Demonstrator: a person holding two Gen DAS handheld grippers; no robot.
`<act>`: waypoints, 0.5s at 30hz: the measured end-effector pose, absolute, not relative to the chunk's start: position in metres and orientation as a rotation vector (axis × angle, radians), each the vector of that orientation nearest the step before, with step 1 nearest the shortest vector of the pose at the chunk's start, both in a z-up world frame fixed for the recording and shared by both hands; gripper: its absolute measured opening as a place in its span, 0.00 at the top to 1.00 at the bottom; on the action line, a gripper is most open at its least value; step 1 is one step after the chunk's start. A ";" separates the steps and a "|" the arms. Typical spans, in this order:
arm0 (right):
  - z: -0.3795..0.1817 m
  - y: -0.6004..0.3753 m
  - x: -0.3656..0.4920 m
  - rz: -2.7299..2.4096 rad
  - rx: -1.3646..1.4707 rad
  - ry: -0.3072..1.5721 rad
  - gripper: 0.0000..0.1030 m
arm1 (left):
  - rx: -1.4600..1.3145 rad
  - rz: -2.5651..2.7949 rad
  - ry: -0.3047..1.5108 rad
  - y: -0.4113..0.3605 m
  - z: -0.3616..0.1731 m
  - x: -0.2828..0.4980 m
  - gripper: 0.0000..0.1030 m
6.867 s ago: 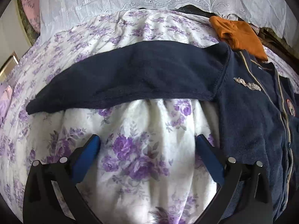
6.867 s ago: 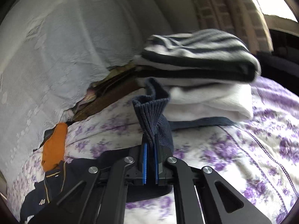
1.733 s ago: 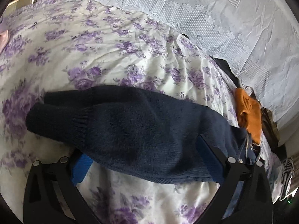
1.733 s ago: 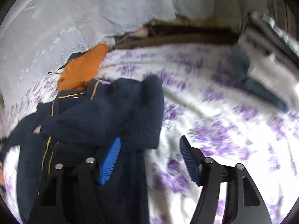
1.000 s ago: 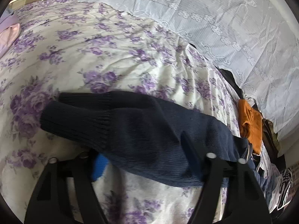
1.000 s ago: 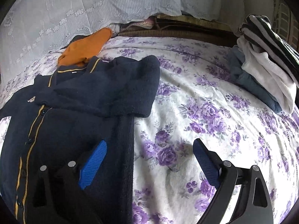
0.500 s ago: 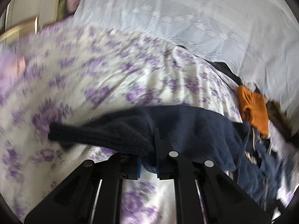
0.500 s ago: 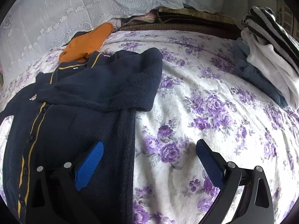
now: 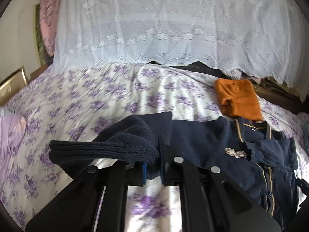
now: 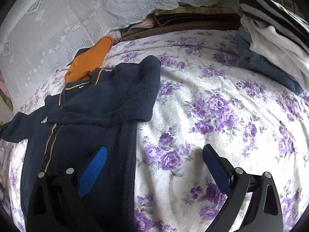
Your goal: Fold small clothes
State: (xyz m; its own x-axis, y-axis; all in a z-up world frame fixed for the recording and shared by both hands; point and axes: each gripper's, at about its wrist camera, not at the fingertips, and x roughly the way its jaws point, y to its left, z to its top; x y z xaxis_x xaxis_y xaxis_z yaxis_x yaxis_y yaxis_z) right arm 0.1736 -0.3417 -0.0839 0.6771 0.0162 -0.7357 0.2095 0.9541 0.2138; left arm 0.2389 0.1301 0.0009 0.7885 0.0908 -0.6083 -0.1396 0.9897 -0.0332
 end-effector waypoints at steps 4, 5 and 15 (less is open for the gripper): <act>-0.084 -0.342 0.173 -0.111 0.290 0.825 0.03 | -0.050 0.098 0.654 0.107 0.006 0.244 0.92; -0.084 -0.342 0.173 -0.111 0.292 0.823 0.03 | -0.043 0.094 0.654 0.101 0.007 0.245 0.92; -0.085 -0.343 0.173 -0.107 0.310 0.823 0.03 | 0.048 0.013 0.647 0.026 0.014 0.258 0.92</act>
State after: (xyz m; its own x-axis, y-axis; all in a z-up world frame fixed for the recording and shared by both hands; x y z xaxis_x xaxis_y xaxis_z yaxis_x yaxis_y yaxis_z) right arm 0.1734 -0.3432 -0.0852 0.6779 0.0261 -0.7347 0.2128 0.9496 0.2300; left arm 0.2584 0.0262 0.0138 0.7980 0.0271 -0.6021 0.0031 0.9988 0.0490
